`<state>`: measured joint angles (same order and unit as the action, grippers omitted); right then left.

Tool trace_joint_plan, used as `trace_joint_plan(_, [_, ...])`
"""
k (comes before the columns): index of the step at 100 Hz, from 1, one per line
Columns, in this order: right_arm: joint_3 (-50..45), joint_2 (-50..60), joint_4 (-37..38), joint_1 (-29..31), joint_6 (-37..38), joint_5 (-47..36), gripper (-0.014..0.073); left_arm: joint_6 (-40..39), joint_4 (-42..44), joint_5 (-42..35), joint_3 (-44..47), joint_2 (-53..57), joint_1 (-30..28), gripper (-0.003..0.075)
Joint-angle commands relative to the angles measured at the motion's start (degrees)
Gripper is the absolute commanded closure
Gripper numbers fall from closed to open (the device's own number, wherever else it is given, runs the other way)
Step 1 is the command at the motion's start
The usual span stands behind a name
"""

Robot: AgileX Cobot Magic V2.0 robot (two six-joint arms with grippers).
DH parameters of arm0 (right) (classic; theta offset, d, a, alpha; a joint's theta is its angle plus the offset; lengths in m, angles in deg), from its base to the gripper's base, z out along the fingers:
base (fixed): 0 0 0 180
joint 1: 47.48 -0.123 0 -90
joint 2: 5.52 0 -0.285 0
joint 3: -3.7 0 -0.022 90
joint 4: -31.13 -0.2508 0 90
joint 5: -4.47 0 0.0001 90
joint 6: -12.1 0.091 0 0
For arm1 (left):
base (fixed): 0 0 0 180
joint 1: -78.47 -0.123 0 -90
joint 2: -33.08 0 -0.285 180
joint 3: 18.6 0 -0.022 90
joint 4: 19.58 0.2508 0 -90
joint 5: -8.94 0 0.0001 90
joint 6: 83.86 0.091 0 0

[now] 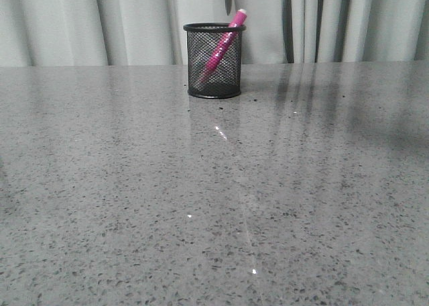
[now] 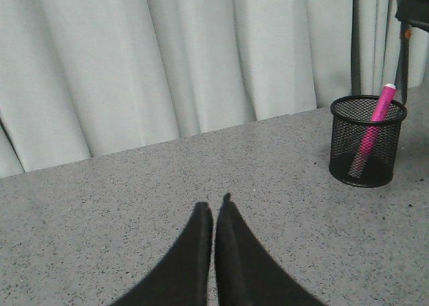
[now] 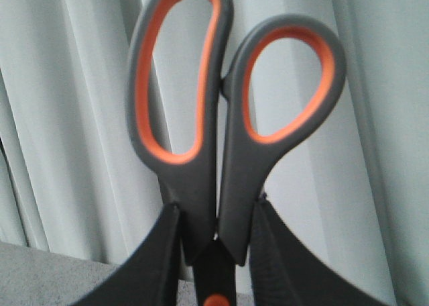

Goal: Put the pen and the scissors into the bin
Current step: 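Lift the scissors with the right gripper over the mesh cup, then lower the scissors blades-first into the cup and open the right gripper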

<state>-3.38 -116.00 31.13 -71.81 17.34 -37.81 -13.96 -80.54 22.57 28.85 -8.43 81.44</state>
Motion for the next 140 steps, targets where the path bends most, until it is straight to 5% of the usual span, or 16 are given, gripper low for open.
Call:
trace_joint_plan(1, [3.5, 1.64, 0.31, -0.1, -0.63, -4.73, 0.0665, -0.03, -1.57, -2.11, -1.47, 0.13, 0.51, 0.0739])
trace_joint_plan(140, [2.32, -5.68, 0.31, -0.79, -0.63, 0.81, 0.0663, -0.03, -1.57, -2.11, -1.47, 0.13, 0.51, 0.0739])
